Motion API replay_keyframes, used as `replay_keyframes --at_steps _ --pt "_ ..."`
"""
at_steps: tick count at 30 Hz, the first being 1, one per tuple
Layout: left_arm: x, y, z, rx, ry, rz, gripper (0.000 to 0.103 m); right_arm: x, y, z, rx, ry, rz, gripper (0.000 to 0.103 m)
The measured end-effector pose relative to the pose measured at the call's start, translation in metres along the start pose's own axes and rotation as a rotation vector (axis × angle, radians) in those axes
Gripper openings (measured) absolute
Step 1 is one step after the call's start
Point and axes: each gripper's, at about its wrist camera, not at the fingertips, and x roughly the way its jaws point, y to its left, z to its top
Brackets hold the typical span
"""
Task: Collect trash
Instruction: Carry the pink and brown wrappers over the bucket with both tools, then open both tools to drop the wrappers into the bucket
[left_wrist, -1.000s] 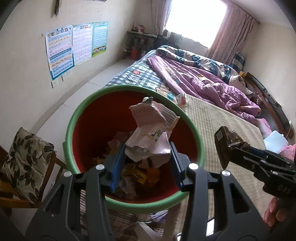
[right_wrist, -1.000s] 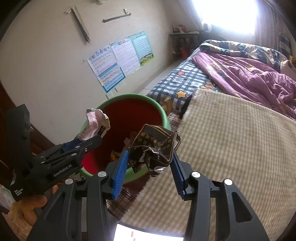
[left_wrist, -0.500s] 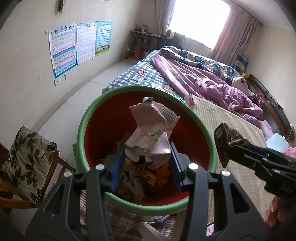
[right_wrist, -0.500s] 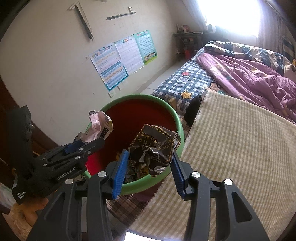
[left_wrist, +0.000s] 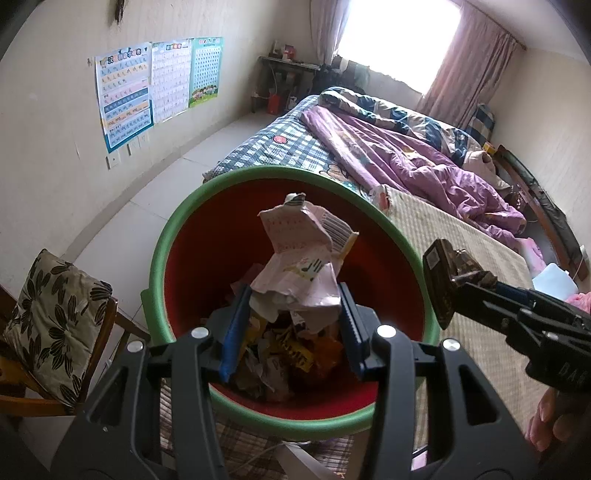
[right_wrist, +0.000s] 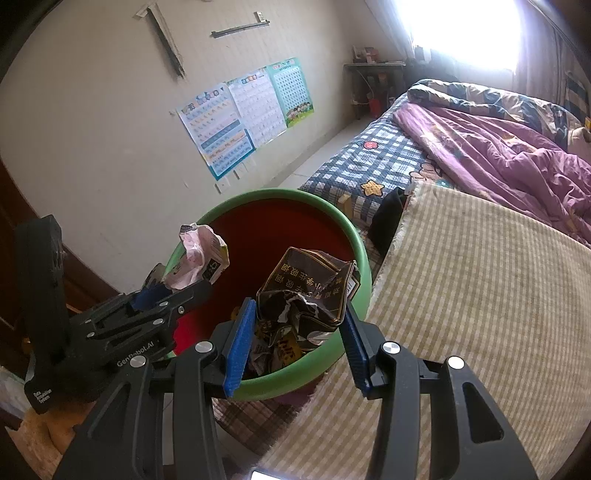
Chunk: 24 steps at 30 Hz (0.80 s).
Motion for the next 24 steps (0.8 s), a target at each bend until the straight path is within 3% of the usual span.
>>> replay_keyframes --at_steps 24 --pt "0.021 0.011 0.005 0.002 0.040 0.017 0.044 0.018 0.004 0.010 -0.004 0.023 0.004 0.045"
